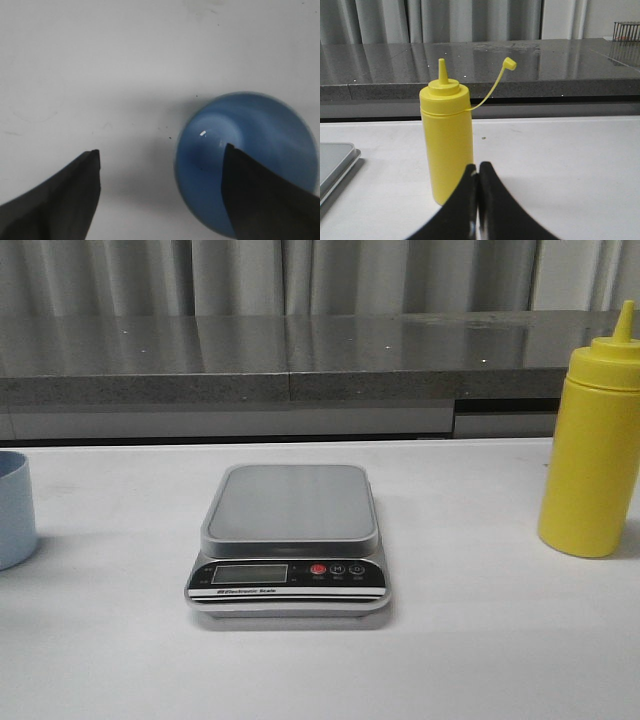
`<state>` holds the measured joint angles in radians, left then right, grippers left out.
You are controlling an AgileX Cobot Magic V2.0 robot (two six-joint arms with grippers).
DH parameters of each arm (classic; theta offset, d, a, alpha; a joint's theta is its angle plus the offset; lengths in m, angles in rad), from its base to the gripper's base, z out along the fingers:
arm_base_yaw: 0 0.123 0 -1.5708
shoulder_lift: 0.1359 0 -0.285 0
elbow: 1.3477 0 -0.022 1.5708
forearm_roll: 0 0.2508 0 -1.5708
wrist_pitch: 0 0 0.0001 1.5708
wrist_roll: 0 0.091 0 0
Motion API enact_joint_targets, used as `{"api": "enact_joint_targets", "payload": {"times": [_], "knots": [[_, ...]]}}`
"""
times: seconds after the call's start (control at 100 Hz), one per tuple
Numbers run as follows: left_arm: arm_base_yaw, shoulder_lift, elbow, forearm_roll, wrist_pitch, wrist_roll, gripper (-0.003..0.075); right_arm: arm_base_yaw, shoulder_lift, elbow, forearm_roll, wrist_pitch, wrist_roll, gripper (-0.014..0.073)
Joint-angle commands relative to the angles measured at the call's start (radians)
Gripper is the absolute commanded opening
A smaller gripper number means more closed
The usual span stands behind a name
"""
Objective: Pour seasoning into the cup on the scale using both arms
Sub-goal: 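Lower the left gripper and grasp the light blue cup rim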
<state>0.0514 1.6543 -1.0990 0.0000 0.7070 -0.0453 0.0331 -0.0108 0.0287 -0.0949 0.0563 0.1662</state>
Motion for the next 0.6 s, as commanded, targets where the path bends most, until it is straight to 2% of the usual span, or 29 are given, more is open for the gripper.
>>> {"api": "enact_joint_targets", "payload": {"times": [0.0,0.37,0.44,0.59], "knots": [[0.003,-0.009,-0.038,-0.009,-0.024,-0.008,0.0492,-0.004,-0.019,-0.019,-0.008,-0.073,-0.001,-0.0069],[0.003,0.073,-0.045,-0.009,-0.031,-0.008,0.0479,-0.004,-0.019,-0.019,-0.008,-0.073,-0.001,-0.0069],[0.003,0.074,-0.045,-0.009,-0.041,-0.008,0.0417,-0.004,-0.019,-0.019,-0.008,-0.073,-0.001,-0.0069],[0.003,0.074,-0.045,-0.028,-0.044,-0.008,0.0183,-0.004,-0.019,-0.019,-0.008,-0.073,-0.001,-0.0069]]}}
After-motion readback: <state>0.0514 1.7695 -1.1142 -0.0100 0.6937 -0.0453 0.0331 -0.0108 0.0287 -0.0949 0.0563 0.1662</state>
